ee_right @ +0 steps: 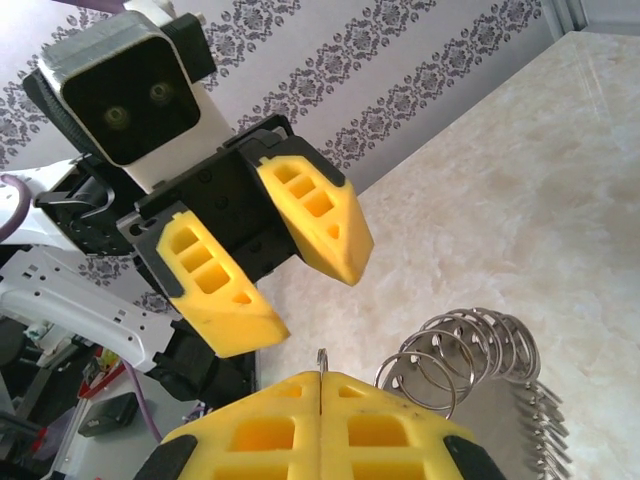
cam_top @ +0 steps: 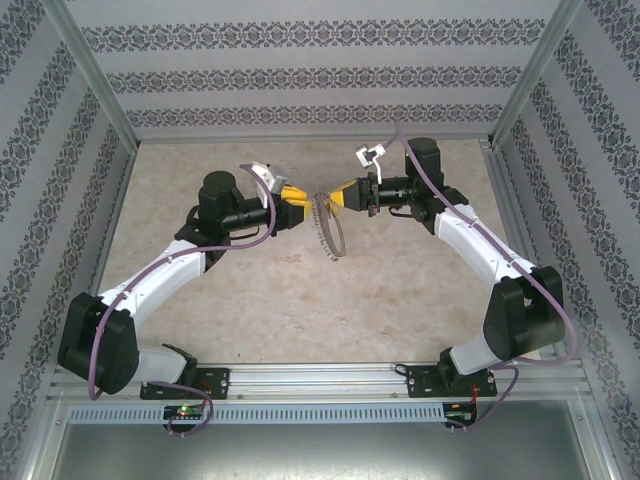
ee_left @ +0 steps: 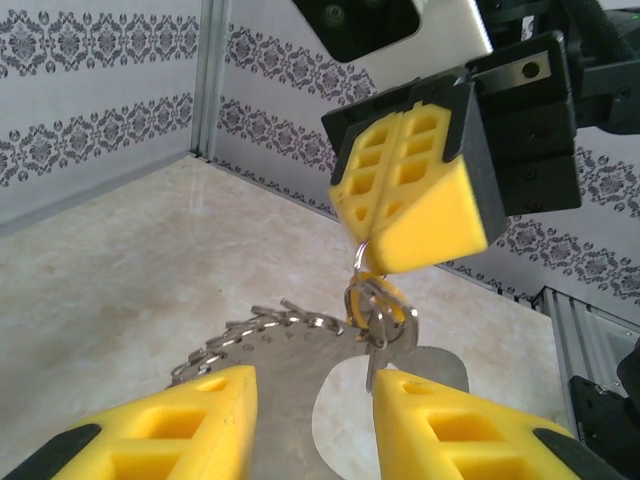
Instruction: Put the keys on the keyring
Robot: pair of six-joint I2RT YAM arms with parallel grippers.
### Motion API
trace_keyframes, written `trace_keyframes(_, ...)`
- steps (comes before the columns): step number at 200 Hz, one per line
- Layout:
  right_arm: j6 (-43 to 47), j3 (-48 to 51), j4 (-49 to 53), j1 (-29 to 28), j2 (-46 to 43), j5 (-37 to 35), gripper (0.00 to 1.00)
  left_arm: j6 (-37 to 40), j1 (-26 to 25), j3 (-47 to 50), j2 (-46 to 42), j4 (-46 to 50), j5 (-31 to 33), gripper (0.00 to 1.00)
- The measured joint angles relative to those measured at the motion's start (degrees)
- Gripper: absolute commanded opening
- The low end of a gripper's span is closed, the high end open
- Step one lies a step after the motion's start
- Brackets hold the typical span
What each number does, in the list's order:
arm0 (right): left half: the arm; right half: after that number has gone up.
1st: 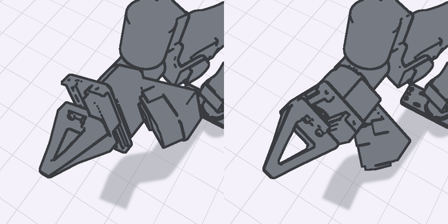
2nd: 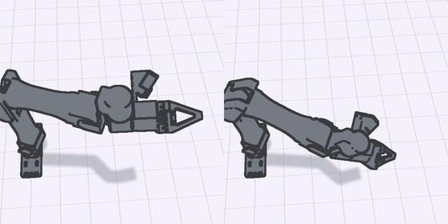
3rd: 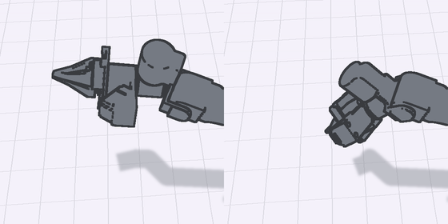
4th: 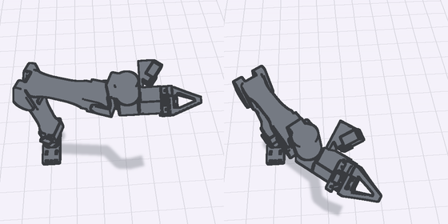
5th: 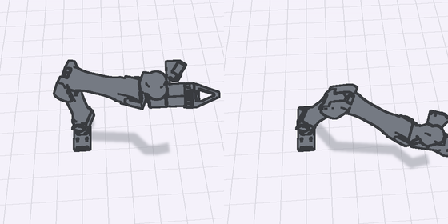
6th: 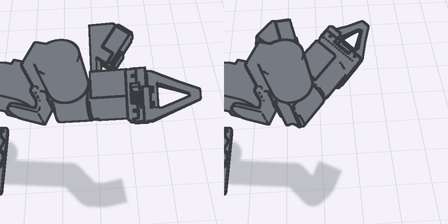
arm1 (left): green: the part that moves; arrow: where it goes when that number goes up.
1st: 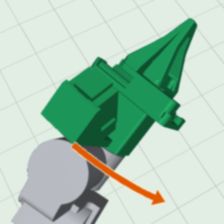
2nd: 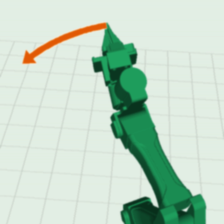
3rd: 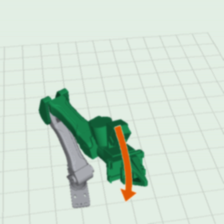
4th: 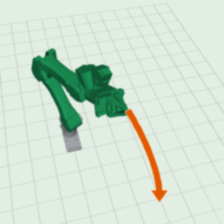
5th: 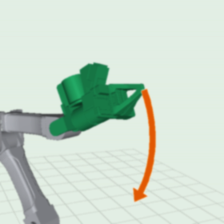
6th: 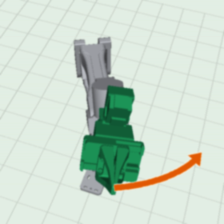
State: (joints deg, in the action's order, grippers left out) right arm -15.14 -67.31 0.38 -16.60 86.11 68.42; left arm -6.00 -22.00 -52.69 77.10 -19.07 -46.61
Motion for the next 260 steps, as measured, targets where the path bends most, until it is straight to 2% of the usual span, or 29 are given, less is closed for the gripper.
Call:
trace_keyframes(77,0.0,0.0,0.0,0.0,0.0,0.7,0.00,0.6,-0.2,-2.2,4.1,0.8,-2.7,0.36)
trace_keyframes(150,-0.2,-0.1,0.0,-0.7,0.2,0.7,0.00,-0.5,-2.5,-2.8,4.9,-0.6,-3.6,0.36)
trace_keyframes(226,-0.2,-0.1,0.0,-1.0,0.6,0.0,0.00,-2.2,-5.2,-1.6,4.3,-3.8,1.3,0.35)
trace_keyframes(260,-0.2,-0.1,-0.2,-1.3,0.6,-0.3,0.00,-2.1,-5.8,-0.5,2.6,-3.8,5.7,0.35)
